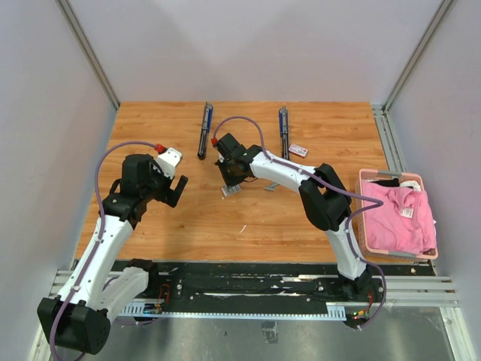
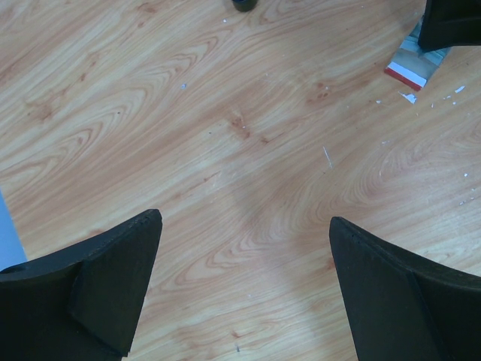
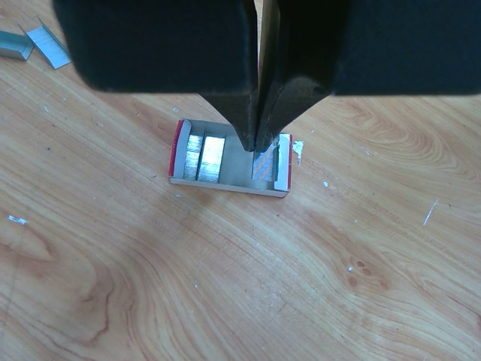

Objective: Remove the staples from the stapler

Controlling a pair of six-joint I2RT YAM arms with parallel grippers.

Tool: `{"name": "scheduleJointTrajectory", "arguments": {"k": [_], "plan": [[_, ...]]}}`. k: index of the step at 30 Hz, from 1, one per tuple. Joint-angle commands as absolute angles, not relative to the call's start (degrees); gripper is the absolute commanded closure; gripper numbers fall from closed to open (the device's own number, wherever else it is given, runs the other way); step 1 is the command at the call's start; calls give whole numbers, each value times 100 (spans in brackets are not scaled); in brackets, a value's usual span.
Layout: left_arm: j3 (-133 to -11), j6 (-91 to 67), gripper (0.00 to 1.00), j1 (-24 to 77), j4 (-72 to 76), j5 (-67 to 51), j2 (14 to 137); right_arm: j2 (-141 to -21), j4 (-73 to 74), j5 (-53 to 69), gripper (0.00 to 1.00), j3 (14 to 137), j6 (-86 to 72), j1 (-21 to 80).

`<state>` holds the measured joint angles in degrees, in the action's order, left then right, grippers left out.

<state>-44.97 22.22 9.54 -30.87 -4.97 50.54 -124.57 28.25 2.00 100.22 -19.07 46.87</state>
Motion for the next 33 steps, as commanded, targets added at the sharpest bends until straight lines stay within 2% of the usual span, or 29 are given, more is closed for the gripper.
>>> {"name": "scheduleJointTrajectory", "arguments": {"k": [1,33], "plan": [[-4456,2268,2,932,-2944,-483,5045,-12605,2867,48,100,10015,-2019,4754],[-4456,2277,2,932,-2944,-514,5062,-12856,2953,-71,99,10228,-1982,4755]]}}
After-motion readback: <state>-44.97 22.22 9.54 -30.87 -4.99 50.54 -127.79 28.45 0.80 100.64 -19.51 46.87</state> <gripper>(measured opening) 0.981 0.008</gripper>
